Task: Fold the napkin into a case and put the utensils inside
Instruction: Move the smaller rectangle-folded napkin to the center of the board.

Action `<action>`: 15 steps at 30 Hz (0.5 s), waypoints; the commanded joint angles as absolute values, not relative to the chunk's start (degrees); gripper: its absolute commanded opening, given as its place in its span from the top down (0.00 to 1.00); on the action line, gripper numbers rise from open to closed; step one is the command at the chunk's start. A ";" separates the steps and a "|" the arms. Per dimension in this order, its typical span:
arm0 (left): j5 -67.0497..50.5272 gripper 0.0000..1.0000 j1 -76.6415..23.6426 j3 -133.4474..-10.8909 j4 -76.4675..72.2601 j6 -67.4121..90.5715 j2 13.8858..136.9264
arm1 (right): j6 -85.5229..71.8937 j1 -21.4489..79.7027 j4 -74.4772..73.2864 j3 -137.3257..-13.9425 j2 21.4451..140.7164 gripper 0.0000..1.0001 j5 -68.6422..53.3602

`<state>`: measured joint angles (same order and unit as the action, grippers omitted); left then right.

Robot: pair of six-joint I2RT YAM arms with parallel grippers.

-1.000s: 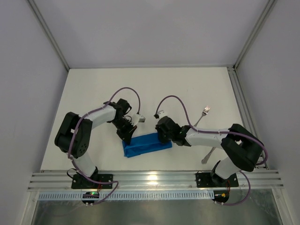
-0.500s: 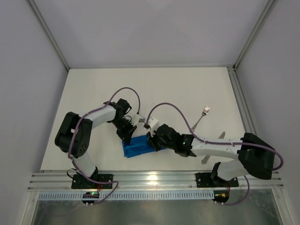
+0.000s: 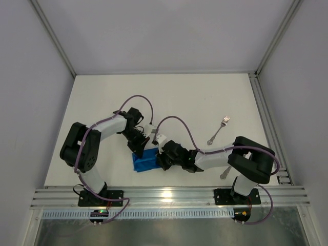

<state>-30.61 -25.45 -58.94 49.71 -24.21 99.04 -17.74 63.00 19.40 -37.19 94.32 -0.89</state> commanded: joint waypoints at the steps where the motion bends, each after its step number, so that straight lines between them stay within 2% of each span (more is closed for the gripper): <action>1: -32.61 1.00 -24.79 -60.82 50.62 -24.08 99.05 | -21.61 62.85 18.82 -39.45 97.20 0.96 -0.27; 5: -32.52 1.00 -23.74 -61.43 50.80 -24.26 99.49 | -25.91 60.39 13.72 -42.62 100.45 0.96 2.64; 15: -32.17 1.00 -17.85 -66.71 54.13 -25.23 99.49 | -34.00 55.55 13.35 -47.02 106.25 0.96 5.10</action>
